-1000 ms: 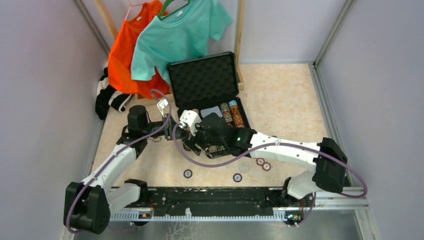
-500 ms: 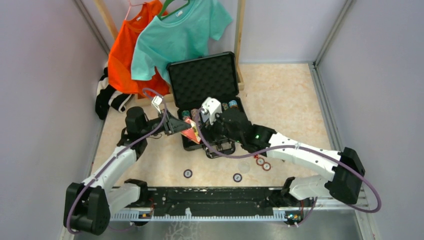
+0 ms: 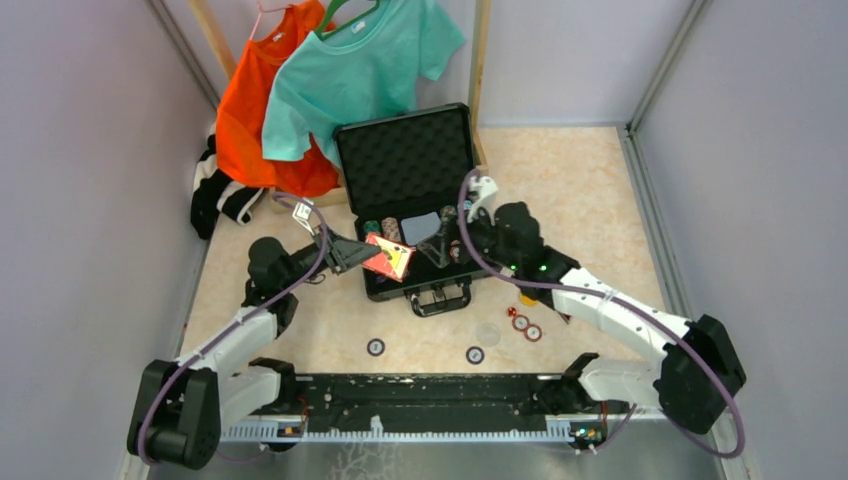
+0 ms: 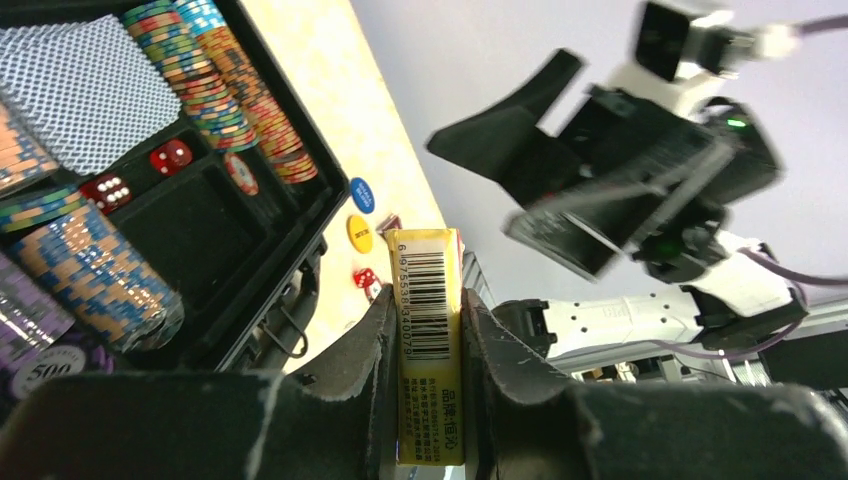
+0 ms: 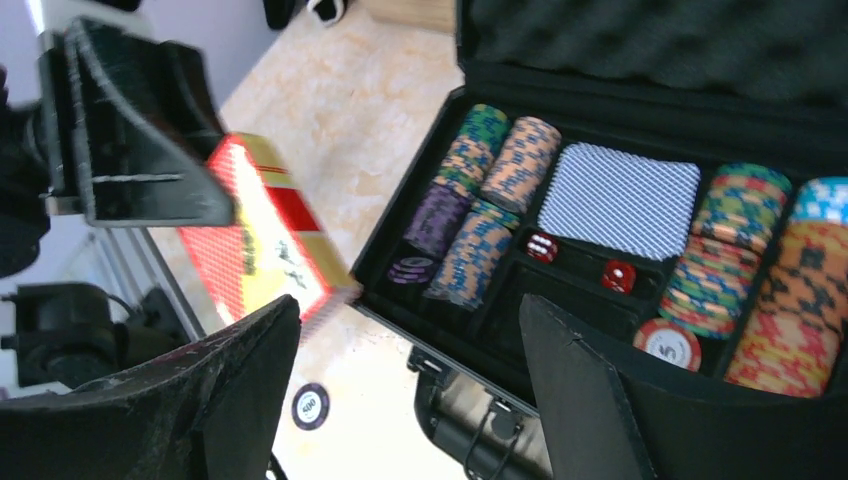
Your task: Pack up texas hold em set
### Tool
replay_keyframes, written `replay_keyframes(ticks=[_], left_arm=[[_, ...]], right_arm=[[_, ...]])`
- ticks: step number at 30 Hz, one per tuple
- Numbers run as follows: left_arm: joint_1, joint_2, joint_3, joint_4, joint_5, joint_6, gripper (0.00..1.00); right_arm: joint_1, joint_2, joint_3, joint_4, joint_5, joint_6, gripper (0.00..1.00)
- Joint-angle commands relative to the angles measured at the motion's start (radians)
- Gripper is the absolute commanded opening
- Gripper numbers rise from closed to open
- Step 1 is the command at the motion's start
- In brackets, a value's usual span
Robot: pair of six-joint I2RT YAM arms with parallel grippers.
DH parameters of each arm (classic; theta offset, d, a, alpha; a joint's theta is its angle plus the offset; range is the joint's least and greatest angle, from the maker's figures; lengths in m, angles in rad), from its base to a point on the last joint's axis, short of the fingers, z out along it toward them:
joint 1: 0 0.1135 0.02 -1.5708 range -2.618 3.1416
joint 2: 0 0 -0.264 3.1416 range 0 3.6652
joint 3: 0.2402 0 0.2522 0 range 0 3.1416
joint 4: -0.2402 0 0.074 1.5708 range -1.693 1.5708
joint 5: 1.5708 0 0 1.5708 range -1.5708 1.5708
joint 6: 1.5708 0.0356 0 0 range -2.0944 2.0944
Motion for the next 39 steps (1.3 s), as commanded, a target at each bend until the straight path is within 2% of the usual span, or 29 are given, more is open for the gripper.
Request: replay_keyframes(ticks=[1, 6, 9, 15, 27, 31, 36, 39], left_arm=[[-0.004, -0.018, 0.025, 0.17, 0.015, -0.077, 0.0], [-0.004, 0.009, 0.017, 0.256, 0.02, -0.144, 0.0], [-0.004, 0.029, -0.004, 0.286, -0.002, -0.163, 0.0], [-0.004, 0.039, -0.036, 0.334, -0.053, -0.191, 0.0], [-0.004, 0.021, -0.069, 0.437, -0.126, -0.24, 0.0], [-0.006, 0.033, -0.083, 0.464, -0.144, -0.246, 0.0], [-0.006, 0.054, -0.118, 0.563, -0.175, -0.277, 0.0], [-0.006, 0.056, -0.115, 0.567, -0.171, -0.278, 0.0]], right_arm=[[-0.14, -0.071, -0.133, 0.323, -0.292, 0.212, 0.78], [-0.147, -0.023, -0.181, 0.5, -0.421, 0.297, 0.72], [-0.146, -0.007, -0.2, 0.616, -0.478, 0.342, 0.72], [-0.146, 0.051, -0.202, 0.748, -0.546, 0.416, 0.74], [-0.146, 0.157, -0.201, 0.848, -0.572, 0.462, 0.74], [-0.134, 0.199, -0.18, 0.884, -0.589, 0.494, 0.68], [-0.108, 0.249, -0.151, 0.87, -0.59, 0.493, 0.67], [-0.103, 0.279, -0.146, 0.914, -0.596, 0.517, 0.67]])
